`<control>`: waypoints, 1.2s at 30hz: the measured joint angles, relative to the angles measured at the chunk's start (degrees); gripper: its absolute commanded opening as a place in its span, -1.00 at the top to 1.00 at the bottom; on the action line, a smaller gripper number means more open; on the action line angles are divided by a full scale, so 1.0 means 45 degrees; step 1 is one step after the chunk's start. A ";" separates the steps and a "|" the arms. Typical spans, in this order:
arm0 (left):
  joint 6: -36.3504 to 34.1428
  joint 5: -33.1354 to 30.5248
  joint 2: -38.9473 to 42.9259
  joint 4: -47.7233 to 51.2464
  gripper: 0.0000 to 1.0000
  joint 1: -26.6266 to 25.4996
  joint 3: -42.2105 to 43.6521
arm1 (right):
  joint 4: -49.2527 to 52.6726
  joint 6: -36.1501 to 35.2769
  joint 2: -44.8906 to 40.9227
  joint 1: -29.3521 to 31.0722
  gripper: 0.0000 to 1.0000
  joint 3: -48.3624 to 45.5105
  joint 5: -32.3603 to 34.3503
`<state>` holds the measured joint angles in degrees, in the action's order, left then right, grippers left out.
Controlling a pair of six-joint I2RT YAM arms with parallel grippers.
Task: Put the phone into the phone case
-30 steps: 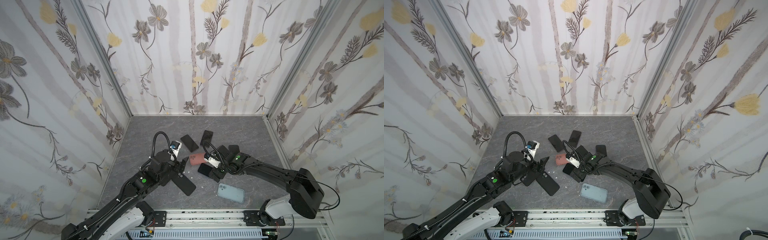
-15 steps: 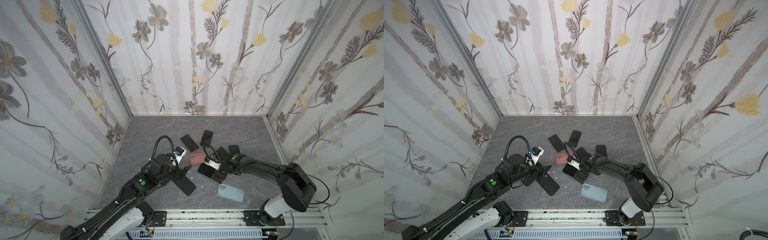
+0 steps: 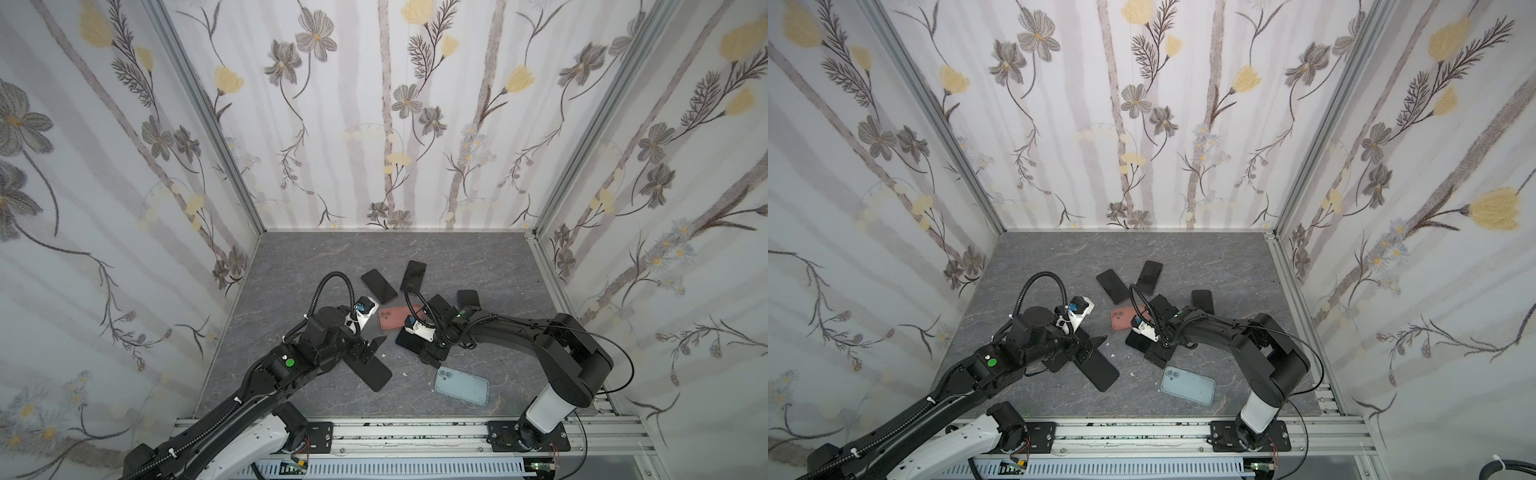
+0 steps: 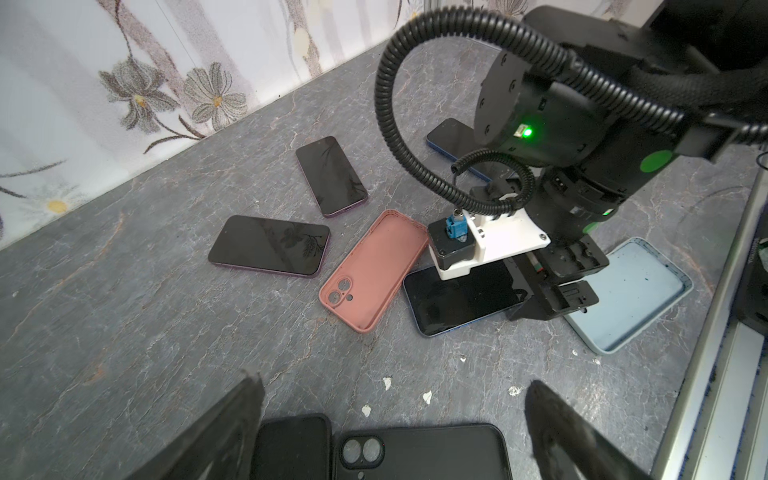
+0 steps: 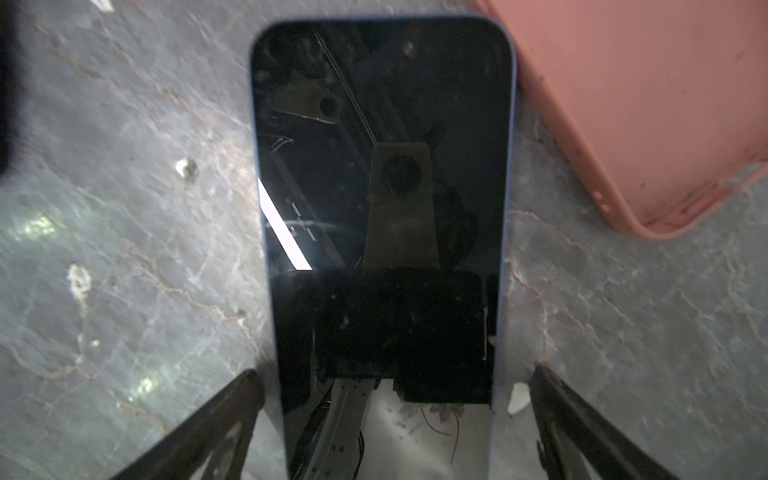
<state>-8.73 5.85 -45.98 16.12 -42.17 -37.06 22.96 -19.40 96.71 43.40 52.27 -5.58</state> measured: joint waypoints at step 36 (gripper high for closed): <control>-0.0092 -0.0661 0.0053 0.0102 -0.93 -0.0214 0.0092 | 0.0267 -0.0199 0.0214 0.0000 -0.31 0.0457 -0.0102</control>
<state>-9.15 2.87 -45.74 16.58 -43.13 -36.64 24.16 -20.29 97.67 43.40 54.33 -6.04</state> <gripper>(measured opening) 0.964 0.705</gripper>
